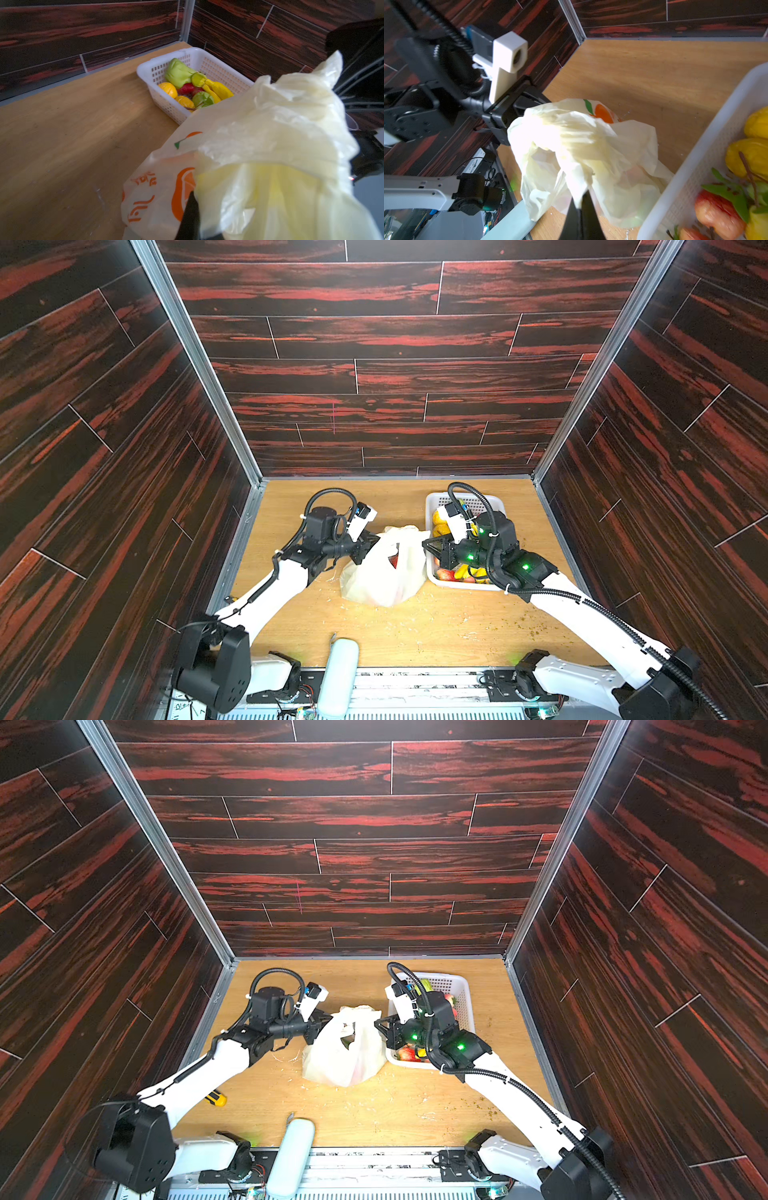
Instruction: Place the fake fruits into the plastic bag and tie a complex knot
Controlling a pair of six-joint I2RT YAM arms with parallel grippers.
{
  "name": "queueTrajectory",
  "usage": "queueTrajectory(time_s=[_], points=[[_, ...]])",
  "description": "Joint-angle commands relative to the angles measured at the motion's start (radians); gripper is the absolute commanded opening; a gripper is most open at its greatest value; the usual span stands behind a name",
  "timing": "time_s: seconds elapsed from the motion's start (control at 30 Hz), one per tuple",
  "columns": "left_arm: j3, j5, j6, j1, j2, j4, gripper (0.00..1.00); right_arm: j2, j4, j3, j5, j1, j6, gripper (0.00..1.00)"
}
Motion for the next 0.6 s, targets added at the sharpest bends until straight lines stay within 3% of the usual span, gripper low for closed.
queueTrajectory(time_s=[0.0, 0.57], points=[[-0.021, -0.115, -0.061, 0.007, -0.054, 0.046, 0.0, -0.033, -0.062, 0.03, 0.03, 0.002, 0.024, 0.0], [-0.124, -0.419, -0.257, 0.01, -0.184, 0.048, 0.0, -0.024, -0.182, 0.054, 0.121, -0.001, 0.056, 0.0]])
